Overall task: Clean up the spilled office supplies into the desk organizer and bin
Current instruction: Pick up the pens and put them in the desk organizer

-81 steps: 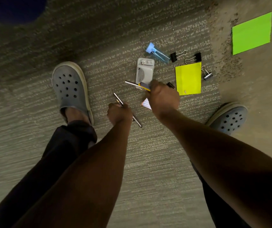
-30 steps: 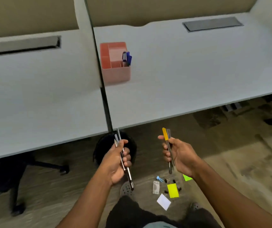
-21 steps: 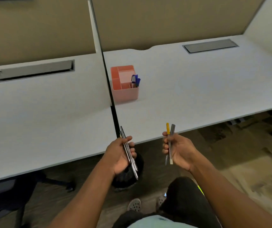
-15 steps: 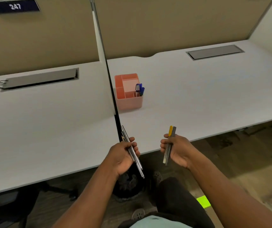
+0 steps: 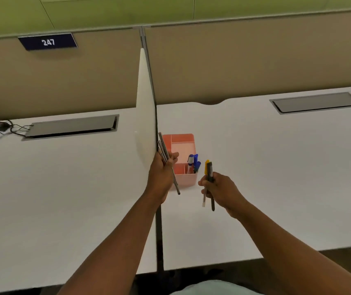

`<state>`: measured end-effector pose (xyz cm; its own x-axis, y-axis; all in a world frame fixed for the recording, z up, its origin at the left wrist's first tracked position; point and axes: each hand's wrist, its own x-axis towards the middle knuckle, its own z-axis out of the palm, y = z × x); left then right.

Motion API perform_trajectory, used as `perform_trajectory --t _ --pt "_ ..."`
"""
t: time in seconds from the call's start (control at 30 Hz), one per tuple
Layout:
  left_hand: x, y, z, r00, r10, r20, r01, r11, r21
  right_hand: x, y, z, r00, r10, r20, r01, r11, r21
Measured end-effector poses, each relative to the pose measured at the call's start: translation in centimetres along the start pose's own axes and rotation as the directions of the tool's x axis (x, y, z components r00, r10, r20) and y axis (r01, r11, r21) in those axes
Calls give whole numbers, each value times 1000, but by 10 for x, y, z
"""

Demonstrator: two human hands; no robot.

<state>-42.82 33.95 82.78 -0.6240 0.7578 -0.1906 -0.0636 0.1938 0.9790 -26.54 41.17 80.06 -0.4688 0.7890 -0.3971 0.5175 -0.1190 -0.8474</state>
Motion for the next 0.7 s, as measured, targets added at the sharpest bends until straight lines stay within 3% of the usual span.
perform_trajectory --t 0.13,0.27,0.6,0.7 --pt "50 16 12 992 84 -92 -78 994 73 42 -23 -16 993 -112 -38 113 993 28" --pt "85 8 22 990 118 -78 -110 989 104 77 -38 -24 980 -162 -119 172 982 79" --pt "103 -65 42 989 -119 -88 140 949 284 114 -40 -20 987 -117 -106 122 992 42" --pt "102 -65 44 988 -111 -104 141 919 368 117 -35 -16 990 -100 -98 102 995 11"
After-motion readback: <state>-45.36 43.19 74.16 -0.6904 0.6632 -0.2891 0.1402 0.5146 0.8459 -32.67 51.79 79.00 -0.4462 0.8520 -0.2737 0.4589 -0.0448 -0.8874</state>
